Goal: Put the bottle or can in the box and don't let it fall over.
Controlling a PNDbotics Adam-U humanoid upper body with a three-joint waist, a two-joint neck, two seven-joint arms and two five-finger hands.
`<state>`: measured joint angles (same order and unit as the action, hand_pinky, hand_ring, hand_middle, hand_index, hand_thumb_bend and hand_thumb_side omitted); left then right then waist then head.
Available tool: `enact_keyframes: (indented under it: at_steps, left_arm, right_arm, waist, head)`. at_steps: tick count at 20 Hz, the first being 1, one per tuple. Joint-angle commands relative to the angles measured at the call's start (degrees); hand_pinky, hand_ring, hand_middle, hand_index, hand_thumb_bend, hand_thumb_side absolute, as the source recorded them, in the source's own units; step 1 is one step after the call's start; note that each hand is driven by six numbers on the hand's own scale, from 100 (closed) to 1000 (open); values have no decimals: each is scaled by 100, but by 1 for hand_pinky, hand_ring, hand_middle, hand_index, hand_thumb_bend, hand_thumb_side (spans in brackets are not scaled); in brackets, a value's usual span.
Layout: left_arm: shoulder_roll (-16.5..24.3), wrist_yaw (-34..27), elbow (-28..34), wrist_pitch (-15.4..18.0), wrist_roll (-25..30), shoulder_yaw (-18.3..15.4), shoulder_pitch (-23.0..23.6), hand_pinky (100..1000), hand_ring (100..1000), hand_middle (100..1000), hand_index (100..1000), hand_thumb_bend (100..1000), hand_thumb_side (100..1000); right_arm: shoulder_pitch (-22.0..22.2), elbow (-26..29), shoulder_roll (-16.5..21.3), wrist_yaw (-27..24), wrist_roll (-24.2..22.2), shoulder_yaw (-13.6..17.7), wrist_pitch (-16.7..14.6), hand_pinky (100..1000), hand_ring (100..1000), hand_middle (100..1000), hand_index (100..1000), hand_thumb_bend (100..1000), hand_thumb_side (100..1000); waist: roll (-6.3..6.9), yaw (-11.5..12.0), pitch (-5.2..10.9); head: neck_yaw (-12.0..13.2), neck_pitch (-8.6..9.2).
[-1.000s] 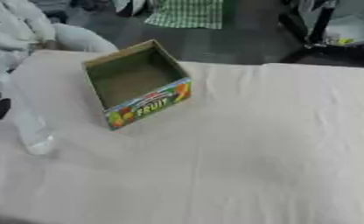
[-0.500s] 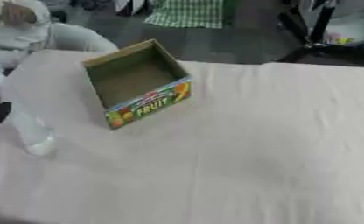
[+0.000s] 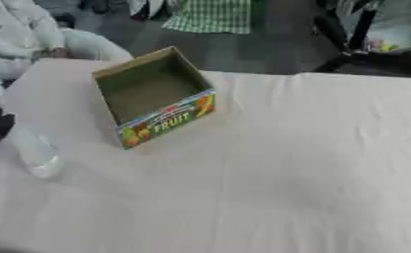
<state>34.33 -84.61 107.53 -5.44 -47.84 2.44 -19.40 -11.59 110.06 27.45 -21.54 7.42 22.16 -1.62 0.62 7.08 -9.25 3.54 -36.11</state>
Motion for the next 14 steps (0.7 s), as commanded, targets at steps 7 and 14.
enact_keyframes:
  at_steps: [7,14]
  left_arm:
    - [286,-121,-260,-11,63,-82,-243,100,100,187,883,309,1000]
    - [335,-143,-203,-1,131,-112,-335,100,100,190,844,296,1000]
  right_arm:
    - [-57,97,118,-29,-23,17,0,868,971,1000,1000,100,691]
    - [-53,96,121,-25,-22,15,8,867,971,1000,1000,100,691]
  waist:
    - [3,-24,42]
    - [1,-25,52]
  head:
    - [9,87]
    - [5,76]
